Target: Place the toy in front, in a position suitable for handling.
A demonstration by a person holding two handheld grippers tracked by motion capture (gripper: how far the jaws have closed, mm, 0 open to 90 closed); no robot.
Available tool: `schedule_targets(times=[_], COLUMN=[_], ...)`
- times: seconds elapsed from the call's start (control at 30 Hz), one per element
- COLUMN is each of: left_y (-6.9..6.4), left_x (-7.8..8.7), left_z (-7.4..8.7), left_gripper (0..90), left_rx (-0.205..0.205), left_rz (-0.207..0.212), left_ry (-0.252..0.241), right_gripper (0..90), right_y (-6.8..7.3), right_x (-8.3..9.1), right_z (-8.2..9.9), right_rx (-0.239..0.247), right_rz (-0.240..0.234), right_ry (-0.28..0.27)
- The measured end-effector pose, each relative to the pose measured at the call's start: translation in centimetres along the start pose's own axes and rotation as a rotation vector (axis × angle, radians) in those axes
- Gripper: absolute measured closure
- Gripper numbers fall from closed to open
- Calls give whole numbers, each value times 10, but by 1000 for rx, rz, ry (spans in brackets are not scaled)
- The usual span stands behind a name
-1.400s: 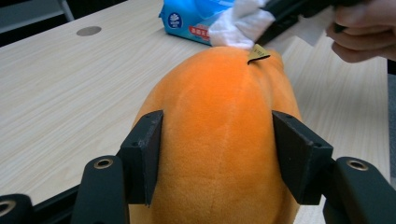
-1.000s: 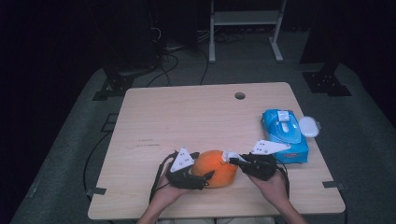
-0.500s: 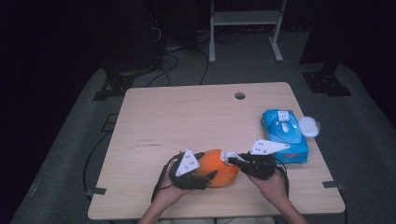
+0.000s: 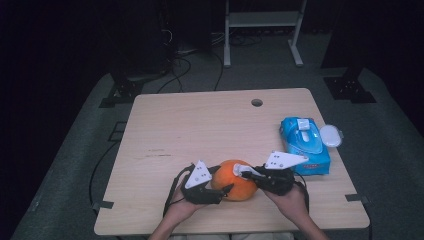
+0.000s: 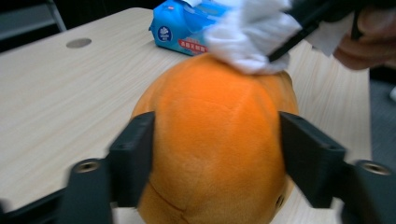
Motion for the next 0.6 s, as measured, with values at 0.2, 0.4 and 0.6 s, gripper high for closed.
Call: schedule_targets(times=[0.2,0.4,0.6], left_y=[2,-18,-4], left_x=[-6,-6,-7], left_z=[2,-4,-1], left_gripper=[210,325,143], left_rx=[67,-82,72], left_rz=[25,-46,28], left_ry=[50,62,33], right_gripper=[822,822,823], right_y=[3,26,3], right_x=[1,-6,1], right_z=[2,-13,-1], right_rx=[23,94,43], right_rz=[24,8,40], right_ry=[13,9,19])
Point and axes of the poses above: each handheld gripper's, and its own axes: x roughly backward along the jaws, z roughly out of its underside, y roughly to its left, the point moved 9 cm from there along -x, roughly forward along the jaws, and after that the axes turned 15 degrees about y, right-handed, at the moved point
